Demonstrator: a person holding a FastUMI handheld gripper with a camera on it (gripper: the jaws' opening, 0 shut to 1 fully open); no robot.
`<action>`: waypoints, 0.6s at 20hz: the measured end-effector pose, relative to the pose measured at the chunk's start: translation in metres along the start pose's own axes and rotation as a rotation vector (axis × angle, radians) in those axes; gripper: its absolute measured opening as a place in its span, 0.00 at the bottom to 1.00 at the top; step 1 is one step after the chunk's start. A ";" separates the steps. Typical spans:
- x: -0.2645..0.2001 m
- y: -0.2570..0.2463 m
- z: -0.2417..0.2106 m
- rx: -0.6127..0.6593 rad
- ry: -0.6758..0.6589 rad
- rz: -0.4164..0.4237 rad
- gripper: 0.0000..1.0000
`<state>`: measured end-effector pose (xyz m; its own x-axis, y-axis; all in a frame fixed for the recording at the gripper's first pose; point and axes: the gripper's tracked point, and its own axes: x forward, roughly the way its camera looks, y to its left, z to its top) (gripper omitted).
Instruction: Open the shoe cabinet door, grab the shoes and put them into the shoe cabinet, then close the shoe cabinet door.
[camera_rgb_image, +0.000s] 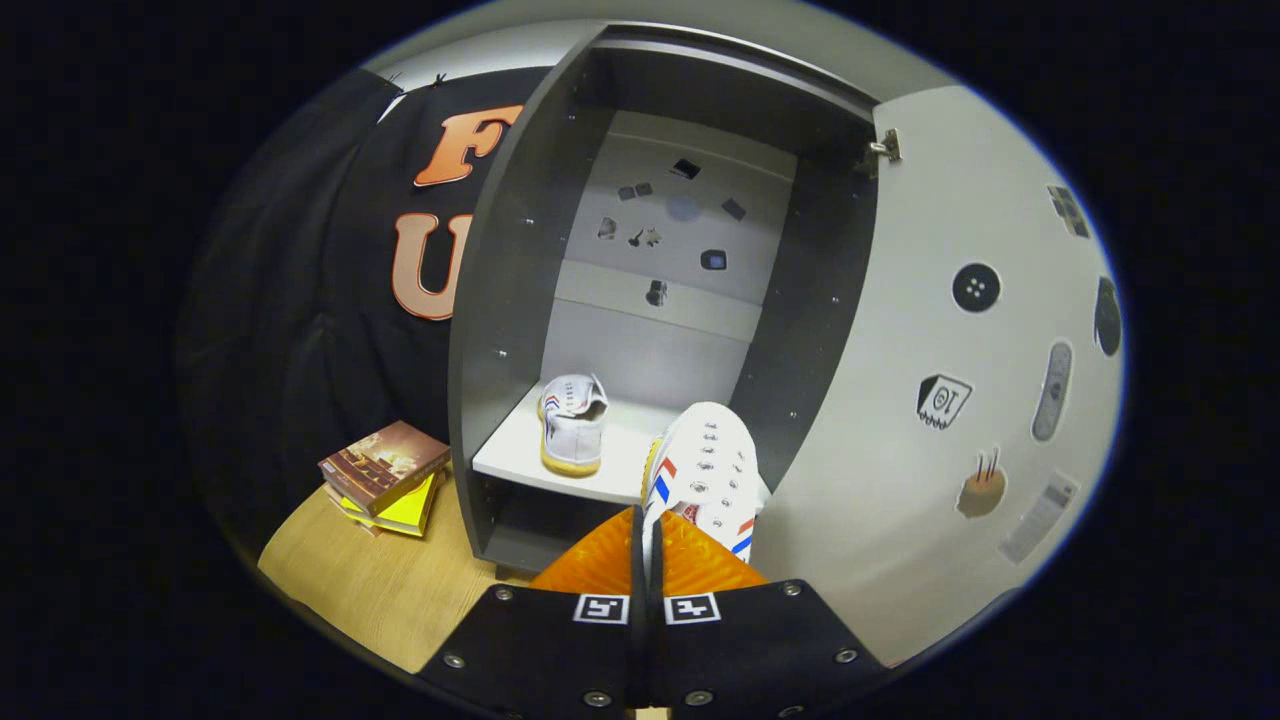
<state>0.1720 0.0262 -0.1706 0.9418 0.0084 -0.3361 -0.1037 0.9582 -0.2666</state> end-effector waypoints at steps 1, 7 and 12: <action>0.007 0.000 0.010 -0.001 -0.014 -0.002 0.00; 0.057 -0.003 0.042 0.001 -0.012 -0.004 0.00; 0.124 -0.011 0.037 -0.010 0.026 -0.012 0.00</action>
<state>0.3014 0.0277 -0.1760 0.9345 -0.0104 -0.3558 -0.0959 0.9553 -0.2798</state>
